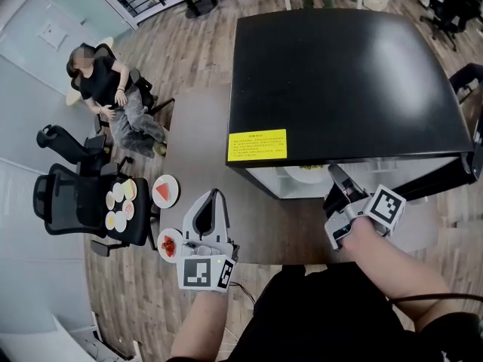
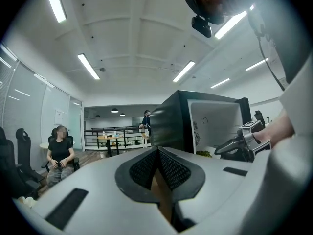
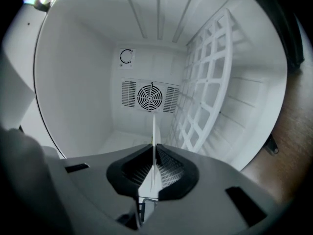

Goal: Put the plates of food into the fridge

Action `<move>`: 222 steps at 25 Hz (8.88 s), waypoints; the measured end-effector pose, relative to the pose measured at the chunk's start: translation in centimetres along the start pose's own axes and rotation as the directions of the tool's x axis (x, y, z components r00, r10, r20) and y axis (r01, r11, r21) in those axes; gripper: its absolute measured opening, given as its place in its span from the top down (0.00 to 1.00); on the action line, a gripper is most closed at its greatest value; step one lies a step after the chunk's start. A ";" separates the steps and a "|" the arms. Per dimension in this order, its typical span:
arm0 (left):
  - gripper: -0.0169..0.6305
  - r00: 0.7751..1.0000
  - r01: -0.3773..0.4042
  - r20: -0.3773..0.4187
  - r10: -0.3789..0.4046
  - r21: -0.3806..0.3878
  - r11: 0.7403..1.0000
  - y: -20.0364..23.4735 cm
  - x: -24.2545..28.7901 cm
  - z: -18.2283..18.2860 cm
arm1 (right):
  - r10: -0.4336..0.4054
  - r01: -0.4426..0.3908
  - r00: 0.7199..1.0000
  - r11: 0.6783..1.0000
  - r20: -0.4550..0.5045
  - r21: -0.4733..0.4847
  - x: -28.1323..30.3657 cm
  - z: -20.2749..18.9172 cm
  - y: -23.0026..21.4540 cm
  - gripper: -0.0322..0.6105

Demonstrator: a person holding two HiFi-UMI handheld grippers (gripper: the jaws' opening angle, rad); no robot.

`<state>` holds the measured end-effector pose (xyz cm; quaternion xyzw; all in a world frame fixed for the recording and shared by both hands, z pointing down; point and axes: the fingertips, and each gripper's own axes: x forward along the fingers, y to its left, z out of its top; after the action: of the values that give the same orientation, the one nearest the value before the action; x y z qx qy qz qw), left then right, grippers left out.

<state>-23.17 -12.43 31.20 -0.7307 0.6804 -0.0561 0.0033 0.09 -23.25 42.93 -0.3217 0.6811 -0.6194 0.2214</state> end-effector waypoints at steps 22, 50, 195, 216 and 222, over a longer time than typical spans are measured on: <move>0.96 0.988 0.155 -0.004 -0.156 -0.057 0.986 4.0 3.1 -2.9 | -0.194 0.201 0.967 0.979 0.166 -0.026 1.5 -0.4 -2.6 0.91; 0.96 0.980 0.192 0.057 -0.189 -0.060 0.980 3.7 2.2 -1.1 | -0.293 0.390 0.920 0.648 0.259 -0.654 -0.4 0.5 -0.3 0.60; 0.93 0.947 -0.181 -0.296 -0.128 -0.816 0.549 31.0 -30.0 -40.6 | -0.184 -0.360 0.881 0.333 -0.435 -0.871 14.5 -54.7 6.6 0.60; 0.96 0.959 -0.009 -0.182 -0.217 -0.786 0.618 30.5 -26.0 -31.9 | -0.188 -0.281 0.914 0.342 -0.359 -0.896 14.1 -50.0 4.7 0.60; 0.96 0.956 0.098 -0.112 -0.272 -0.751 0.653 29.8 -24.7 -26.1 | -0.192 -0.259 0.919 0.358 -0.343 -0.897 14.5 -47.7 3.3 0.60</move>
<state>-56.74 11.78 52.81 -0.7248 0.5624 0.1450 -0.3707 -43.96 -0.03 47.48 -0.2447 0.9461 -0.1693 -0.1280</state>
